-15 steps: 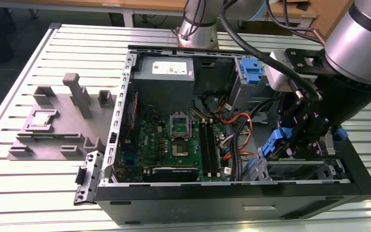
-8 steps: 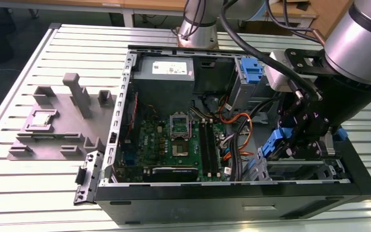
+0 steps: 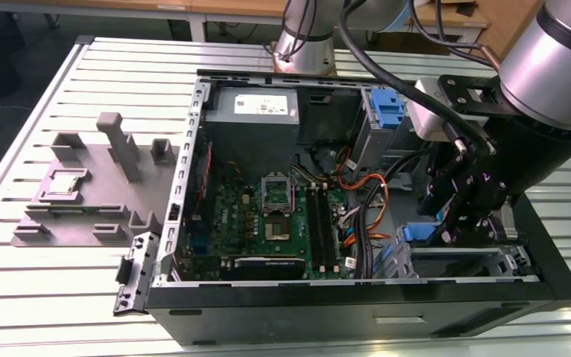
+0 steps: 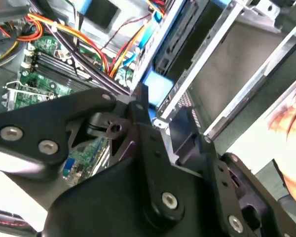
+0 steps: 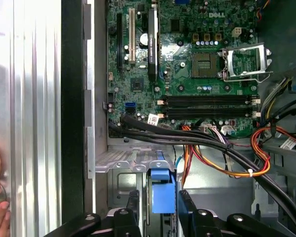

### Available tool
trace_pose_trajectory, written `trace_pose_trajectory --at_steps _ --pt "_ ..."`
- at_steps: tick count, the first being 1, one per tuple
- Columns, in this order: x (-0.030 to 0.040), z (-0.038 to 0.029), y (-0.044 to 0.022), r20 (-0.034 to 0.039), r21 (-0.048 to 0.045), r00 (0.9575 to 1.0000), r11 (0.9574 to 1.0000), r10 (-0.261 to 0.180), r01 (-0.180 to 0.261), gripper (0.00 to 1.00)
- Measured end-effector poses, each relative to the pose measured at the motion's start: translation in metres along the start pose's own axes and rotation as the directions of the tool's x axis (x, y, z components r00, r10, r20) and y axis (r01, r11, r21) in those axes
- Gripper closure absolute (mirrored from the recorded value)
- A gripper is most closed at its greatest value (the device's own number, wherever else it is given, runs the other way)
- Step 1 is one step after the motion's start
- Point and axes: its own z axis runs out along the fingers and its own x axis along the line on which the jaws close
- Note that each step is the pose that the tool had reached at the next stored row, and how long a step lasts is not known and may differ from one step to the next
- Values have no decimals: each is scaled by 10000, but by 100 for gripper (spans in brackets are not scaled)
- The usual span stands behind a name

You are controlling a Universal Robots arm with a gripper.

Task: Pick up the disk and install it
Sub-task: 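Insert the disk into the insertion slot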

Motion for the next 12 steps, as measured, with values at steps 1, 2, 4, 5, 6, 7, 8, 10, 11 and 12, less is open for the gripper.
trace_pose_trajectory --at_steps 1,2,4,5,6,7,8,10,11,12 --pt "0 0 0 1 0 10000 10000 0 0 56" --pt "0 0 0 0 0 10000 10000 0 0 56" --pt "0 1 0 0 0 10000 10000 0 0 56" --pt "0 1 0 0 0 10000 10000 0 0 56" --pt "0 1 0 -1 -1 10000 10000 0 0 57" --pt "0 1 0 0 0 10000 10000 0 0 64" --pt "0 1 0 -1 0 10000 10000 0 0 69" --pt "0 2 0 0 0 10000 10000 0 0 75" --pt "0 2 0 0 0 10000 10000 0 0 75" --pt "0 2 0 0 0 10000 10000 0 0 81"
